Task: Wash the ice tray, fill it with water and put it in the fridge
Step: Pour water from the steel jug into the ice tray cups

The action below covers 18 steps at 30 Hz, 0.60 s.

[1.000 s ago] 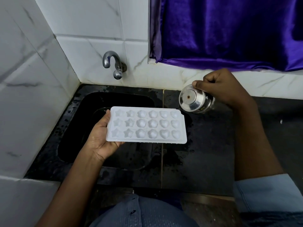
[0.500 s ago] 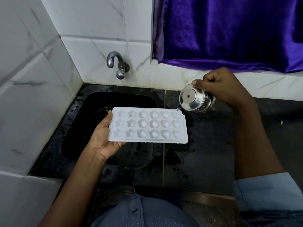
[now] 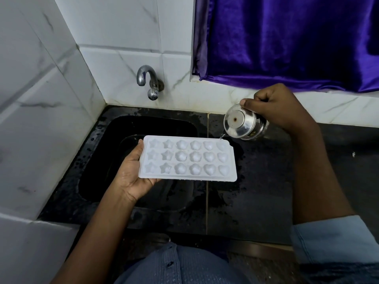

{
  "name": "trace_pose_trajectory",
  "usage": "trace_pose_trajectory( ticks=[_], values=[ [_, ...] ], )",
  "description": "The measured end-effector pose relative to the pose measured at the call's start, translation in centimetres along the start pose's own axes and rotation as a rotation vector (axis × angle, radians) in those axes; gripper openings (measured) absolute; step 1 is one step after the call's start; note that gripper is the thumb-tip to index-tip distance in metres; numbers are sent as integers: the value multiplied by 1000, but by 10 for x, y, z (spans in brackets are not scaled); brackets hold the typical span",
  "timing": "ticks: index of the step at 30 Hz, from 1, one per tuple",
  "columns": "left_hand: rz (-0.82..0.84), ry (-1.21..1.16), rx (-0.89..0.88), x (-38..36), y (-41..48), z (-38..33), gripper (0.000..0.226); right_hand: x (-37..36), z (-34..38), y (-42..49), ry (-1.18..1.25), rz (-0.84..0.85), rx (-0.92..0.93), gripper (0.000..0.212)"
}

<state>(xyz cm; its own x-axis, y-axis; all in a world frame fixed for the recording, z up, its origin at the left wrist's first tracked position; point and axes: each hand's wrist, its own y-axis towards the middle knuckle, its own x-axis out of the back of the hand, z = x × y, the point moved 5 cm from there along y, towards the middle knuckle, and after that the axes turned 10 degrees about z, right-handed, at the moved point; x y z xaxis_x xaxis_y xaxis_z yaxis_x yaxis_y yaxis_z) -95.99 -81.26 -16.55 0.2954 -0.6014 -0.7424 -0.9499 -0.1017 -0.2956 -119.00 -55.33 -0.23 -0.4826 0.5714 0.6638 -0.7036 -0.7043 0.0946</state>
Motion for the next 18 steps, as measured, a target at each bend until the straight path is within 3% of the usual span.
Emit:
trace_pose_trajectory(
  ticks=[18],
  values=[
    [15, -4, -3, 9, -4, 4, 58, -18, 23, 8, -2, 18, 33, 55]
  ],
)
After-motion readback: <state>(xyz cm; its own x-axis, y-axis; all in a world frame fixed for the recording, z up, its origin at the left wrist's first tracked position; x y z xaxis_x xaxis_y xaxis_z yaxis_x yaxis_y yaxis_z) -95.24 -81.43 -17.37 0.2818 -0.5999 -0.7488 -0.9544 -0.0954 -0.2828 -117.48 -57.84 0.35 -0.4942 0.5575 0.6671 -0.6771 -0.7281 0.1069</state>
